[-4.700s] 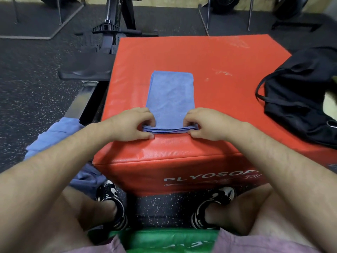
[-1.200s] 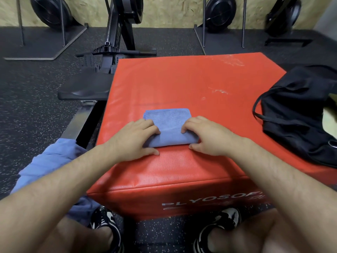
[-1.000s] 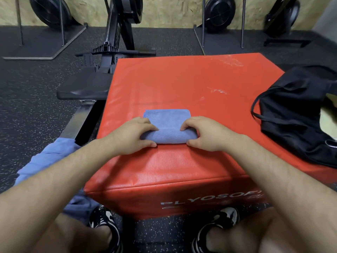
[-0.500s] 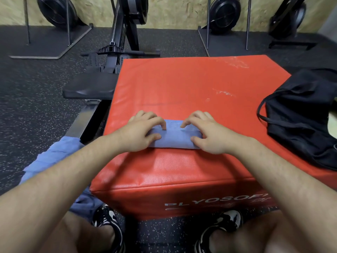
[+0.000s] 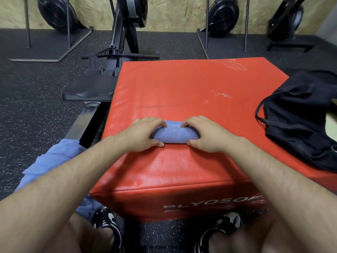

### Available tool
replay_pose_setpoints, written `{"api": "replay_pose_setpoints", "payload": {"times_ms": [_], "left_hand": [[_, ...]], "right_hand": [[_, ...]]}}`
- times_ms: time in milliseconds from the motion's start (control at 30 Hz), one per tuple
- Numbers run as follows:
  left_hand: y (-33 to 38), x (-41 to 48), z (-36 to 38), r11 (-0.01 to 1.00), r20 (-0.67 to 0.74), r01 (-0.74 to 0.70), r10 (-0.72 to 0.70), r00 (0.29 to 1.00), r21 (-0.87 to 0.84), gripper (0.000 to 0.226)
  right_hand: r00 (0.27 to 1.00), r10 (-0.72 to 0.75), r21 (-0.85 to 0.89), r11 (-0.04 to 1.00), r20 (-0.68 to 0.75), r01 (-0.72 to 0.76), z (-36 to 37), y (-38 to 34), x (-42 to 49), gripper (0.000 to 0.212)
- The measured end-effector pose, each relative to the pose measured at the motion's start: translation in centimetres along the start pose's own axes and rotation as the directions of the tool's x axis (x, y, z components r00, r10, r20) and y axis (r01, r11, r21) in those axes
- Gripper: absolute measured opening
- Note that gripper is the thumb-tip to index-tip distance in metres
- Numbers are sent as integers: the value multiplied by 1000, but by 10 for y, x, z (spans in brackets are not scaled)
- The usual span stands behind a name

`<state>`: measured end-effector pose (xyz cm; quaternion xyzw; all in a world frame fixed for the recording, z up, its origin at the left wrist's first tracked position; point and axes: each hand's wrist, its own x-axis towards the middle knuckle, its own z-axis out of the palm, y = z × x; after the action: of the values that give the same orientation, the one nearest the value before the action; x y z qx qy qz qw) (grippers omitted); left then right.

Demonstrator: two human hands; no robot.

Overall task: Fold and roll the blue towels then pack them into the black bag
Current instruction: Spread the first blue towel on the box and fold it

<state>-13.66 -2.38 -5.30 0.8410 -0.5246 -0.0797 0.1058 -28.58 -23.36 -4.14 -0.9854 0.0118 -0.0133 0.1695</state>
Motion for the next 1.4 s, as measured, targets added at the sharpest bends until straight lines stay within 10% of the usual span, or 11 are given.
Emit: {"api": "replay_pose_setpoints", "payload": {"times_ms": [267,600,833,1033,1400], "left_hand": [[6,0,-16,1000,72,8,-7,997,-16,39],[9,35,-29,995,-45,-98,96,994,-35,22],[-30,43,-13,997,128,-77,73,989,28,72],[-32,43,-17,974,67,7,8,998,-227,79],[-63,11,-82,561,-252,-39,-307,918,-827,60]], "right_hand": [[980,105,161,978,171,-133,-8,-3,0,33],[992,6,62,998,-126,2,-1,14,16,27],[999,32,90,995,-6,-31,9,28,20,65],[987,158,305,941,-6,-148,-4,34,44,60],[971,223,829,557,-89,-52,-65,-19,66,54]]}}
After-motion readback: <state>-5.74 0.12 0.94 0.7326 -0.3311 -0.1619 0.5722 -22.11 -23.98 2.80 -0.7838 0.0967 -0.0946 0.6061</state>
